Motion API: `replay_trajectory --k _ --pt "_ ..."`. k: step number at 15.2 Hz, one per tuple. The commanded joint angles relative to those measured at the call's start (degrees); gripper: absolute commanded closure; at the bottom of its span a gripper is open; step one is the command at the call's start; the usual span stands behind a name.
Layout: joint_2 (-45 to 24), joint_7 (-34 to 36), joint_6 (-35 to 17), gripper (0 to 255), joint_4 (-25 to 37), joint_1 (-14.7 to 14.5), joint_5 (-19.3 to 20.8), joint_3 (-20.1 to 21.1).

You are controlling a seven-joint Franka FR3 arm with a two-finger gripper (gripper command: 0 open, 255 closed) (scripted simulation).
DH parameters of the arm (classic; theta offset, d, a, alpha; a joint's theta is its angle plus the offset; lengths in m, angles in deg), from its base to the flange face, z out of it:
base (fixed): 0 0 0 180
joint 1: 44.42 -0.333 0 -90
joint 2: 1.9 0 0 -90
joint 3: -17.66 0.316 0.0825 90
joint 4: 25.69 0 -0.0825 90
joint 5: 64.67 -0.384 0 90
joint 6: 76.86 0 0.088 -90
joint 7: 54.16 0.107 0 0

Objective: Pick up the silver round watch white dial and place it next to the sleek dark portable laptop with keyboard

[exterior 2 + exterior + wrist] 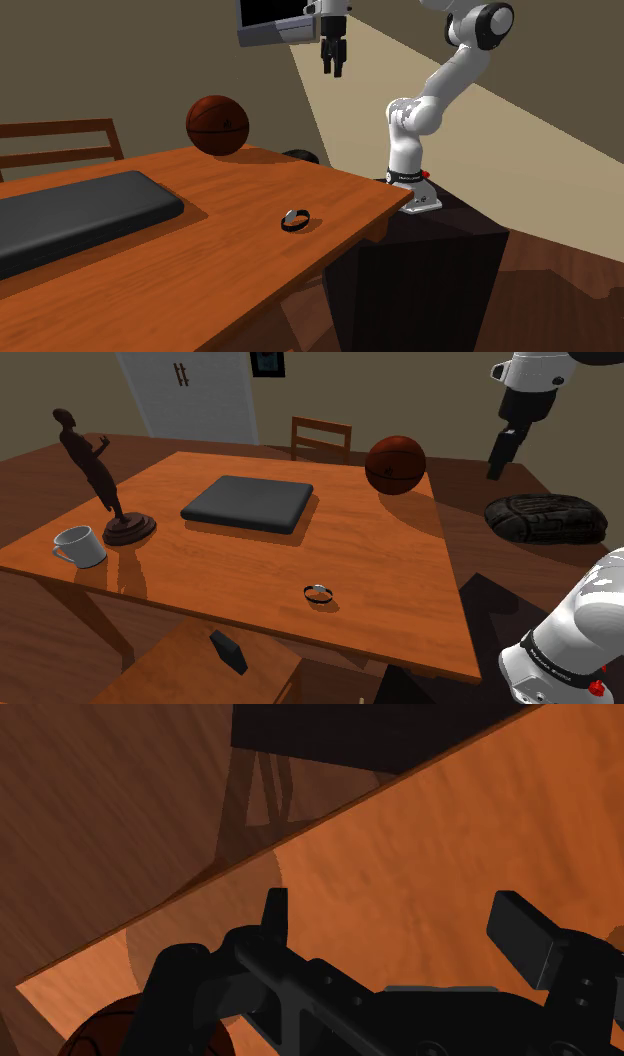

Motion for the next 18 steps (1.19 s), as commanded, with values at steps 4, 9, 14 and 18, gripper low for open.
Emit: replay_trajectory --k 4,9,14,18 --pt "-2.34 1.01 -4.29 0 -1.76 -1.61 -1.67 2.1" --pt "-7.27 2.53 -11.48 0 -3.59 -4.17 -4.07 5.75" --pt "-13.39 4.02 -18.55 0 -4.01 -6.53 -5.78 9.52" --pt "-19.03 5.3 -23.95 0 -3.34 -8.18 -6.48 12.61"
